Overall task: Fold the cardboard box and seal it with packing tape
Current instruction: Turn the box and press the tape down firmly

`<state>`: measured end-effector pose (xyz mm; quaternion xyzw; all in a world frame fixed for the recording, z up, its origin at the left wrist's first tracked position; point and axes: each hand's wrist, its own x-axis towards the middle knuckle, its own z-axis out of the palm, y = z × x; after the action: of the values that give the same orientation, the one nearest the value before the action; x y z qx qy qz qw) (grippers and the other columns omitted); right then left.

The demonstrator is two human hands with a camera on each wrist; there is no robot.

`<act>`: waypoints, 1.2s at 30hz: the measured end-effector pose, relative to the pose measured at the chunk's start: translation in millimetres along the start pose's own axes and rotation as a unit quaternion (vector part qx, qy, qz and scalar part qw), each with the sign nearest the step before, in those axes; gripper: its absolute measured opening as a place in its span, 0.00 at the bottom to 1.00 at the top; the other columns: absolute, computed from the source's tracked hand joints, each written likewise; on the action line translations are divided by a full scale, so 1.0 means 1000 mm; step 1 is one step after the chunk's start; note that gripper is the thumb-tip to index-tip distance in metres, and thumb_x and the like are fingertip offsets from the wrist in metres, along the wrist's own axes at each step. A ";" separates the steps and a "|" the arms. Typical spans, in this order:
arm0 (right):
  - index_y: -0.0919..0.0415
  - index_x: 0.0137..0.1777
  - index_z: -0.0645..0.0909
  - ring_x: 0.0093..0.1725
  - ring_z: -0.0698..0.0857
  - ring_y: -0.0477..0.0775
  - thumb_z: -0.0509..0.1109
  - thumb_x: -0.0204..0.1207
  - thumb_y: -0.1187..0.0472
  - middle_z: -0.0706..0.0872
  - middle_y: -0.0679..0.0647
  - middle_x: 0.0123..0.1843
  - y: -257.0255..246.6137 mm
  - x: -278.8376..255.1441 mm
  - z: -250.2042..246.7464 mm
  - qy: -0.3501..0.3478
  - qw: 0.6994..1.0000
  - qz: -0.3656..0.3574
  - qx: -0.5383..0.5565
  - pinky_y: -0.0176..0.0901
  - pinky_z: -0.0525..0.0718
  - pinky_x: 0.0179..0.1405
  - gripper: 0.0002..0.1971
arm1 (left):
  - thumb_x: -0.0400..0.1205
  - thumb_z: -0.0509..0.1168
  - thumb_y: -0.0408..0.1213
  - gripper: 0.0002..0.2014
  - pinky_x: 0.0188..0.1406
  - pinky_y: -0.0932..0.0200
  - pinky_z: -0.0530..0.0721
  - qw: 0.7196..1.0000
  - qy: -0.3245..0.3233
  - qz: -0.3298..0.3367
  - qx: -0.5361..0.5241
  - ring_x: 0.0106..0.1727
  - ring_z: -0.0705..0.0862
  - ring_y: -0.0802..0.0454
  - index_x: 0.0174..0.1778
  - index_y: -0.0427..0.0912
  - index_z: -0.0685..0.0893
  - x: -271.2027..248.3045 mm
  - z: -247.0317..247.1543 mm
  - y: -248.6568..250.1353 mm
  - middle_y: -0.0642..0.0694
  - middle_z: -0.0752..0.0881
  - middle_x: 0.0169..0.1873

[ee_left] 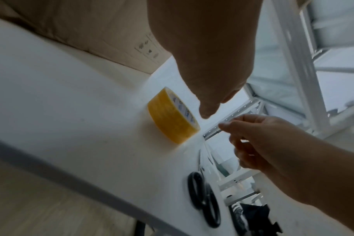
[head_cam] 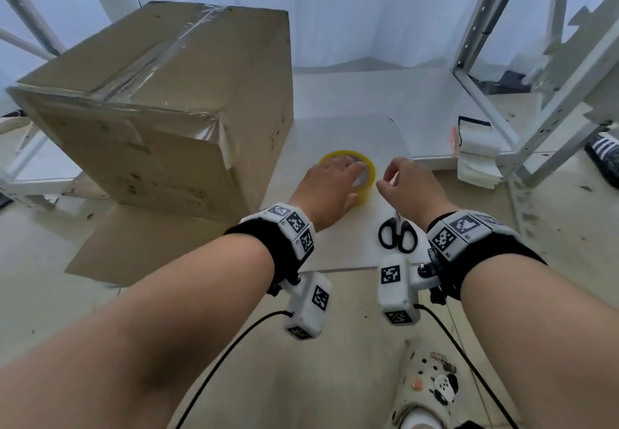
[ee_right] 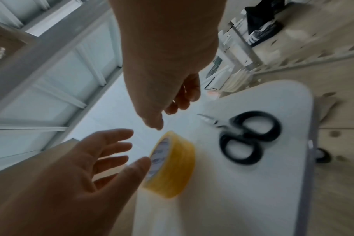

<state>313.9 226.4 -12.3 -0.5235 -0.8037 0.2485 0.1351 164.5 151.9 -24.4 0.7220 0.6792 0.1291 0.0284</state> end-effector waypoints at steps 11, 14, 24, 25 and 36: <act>0.62 0.55 0.75 0.47 0.79 0.52 0.78 0.69 0.53 0.79 0.55 0.51 -0.141 -0.045 0.034 0.057 0.966 -0.209 0.141 0.42 0.78 0.50 0.21 | 0.79 0.65 0.43 0.13 0.31 0.51 0.77 0.970 0.158 -0.136 -0.126 0.31 0.77 0.49 0.32 0.42 0.75 -0.134 -0.091 -0.047 0.50 0.79 0.28; 0.64 0.66 0.70 0.58 0.78 0.56 0.78 0.68 0.45 0.73 0.57 0.63 -0.164 -0.057 0.048 0.028 0.976 -0.186 0.107 0.48 0.78 0.60 0.34 | 0.77 0.68 0.39 0.08 0.43 0.60 0.72 0.970 0.219 -0.104 -0.020 0.40 0.74 0.51 0.40 0.43 0.75 -0.145 -0.118 -0.061 0.50 0.75 0.39; 0.57 0.61 0.80 0.63 0.77 0.58 0.69 0.77 0.49 0.79 0.55 0.64 -0.195 -0.057 0.070 0.152 0.980 -0.111 0.055 0.53 0.77 0.62 0.17 | 0.83 0.62 0.42 0.32 0.82 0.53 0.43 0.979 0.078 -0.100 0.157 0.83 0.54 0.52 0.82 0.47 0.57 -0.115 -0.159 -0.096 0.49 0.59 0.82; 0.57 0.59 0.82 0.62 0.77 0.58 0.67 0.79 0.51 0.80 0.54 0.62 -0.195 -0.057 0.070 0.158 0.979 -0.125 0.033 0.50 0.75 0.60 0.14 | 0.83 0.62 0.41 0.32 0.82 0.53 0.43 0.981 0.074 -0.102 0.150 0.83 0.55 0.52 0.82 0.47 0.57 -0.112 -0.159 -0.097 0.49 0.60 0.82; 0.63 0.45 0.79 0.51 0.78 0.62 0.64 0.78 0.61 0.84 0.59 0.47 -0.164 -0.055 0.048 0.205 0.950 -0.223 -0.072 0.52 0.71 0.51 0.06 | 0.83 0.63 0.40 0.29 0.78 0.56 0.57 0.979 0.119 -0.115 0.121 0.80 0.63 0.52 0.80 0.48 0.63 -0.108 -0.162 -0.095 0.51 0.66 0.79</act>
<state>186.8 110.6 38.2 -0.3787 -0.8707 0.0408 0.3111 30.7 30.7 95.0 0.6169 0.7665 0.1272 -0.1258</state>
